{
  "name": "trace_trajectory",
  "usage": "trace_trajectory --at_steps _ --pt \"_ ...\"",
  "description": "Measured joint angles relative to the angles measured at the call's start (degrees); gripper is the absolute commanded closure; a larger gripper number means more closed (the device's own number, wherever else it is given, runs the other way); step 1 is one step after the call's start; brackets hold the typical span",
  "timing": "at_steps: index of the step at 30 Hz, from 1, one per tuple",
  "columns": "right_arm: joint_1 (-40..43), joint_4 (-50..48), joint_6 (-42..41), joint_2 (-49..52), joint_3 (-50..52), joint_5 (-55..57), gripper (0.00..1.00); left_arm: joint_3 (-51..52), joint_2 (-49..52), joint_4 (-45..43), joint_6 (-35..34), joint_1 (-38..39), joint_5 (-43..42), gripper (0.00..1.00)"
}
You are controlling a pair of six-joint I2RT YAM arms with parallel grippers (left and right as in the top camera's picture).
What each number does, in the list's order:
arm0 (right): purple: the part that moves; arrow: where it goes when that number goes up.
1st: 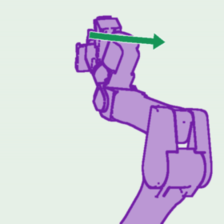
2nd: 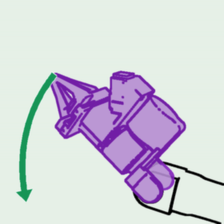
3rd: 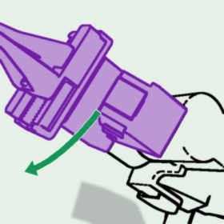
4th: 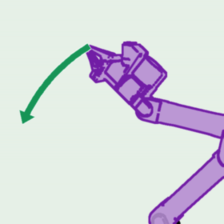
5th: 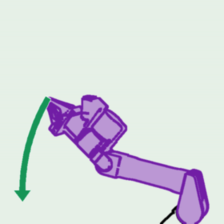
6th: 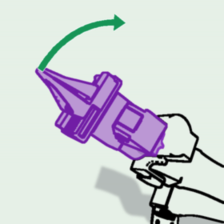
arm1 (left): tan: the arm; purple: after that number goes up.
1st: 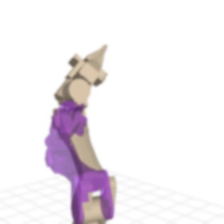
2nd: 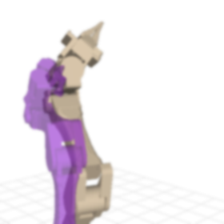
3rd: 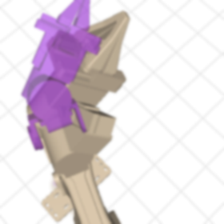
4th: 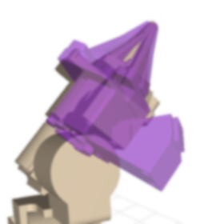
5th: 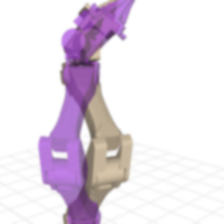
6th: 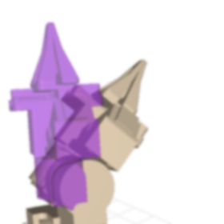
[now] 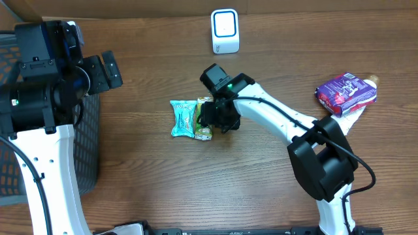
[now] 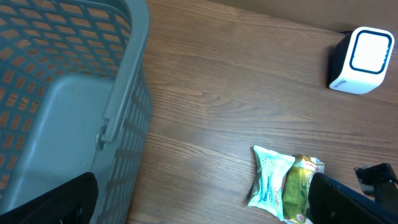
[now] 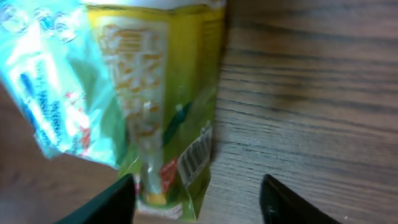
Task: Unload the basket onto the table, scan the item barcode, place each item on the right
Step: 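Reach the right gripper to the green packet and grasp it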
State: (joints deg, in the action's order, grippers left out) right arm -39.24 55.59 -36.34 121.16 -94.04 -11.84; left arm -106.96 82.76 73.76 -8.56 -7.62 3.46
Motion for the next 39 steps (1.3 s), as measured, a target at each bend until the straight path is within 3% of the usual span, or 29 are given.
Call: trace_trajectory --at_steps 5,11,14,20,26,32,39 --pt "-2.1 -0.1 -4.0 0.0 0.1 5.0 0.53 0.0 0.0 0.0 0.0 0.0 0.0 0.00" --pt "-2.5 -1.4 -5.8 0.0 1.6 8.3 0.53 0.0 0.0 0.0 0.0 0.0 0.0 0.00" --pt "-2.0 1.9 -3.9 0.0 1.6 10.7 0.39 0.0 0.0 0.0 0.0 0.0 0.0 0.00" --pt "4.2 10.6 8.7 0.0 1.6 18.0 0.18 0.0 0.0 0.0 0.0 0.0 0.0 0.00" --pt "13.9 10.9 15.6 0.0 0.4 25.6 0.14 0.0 0.0 0.0 0.0 0.0 0.0 0.00" --pt "18.4 13.5 18.6 0.0 -7.3 18.1 0.18 0.0 0.0 0.0 0.0 0.0 0.0 0.01" --pt "16.5 14.4 17.3 0.0 -12.9 2.2 0.18 0.0 0.0 0.0 0.0 0.0 0.0 0.00"
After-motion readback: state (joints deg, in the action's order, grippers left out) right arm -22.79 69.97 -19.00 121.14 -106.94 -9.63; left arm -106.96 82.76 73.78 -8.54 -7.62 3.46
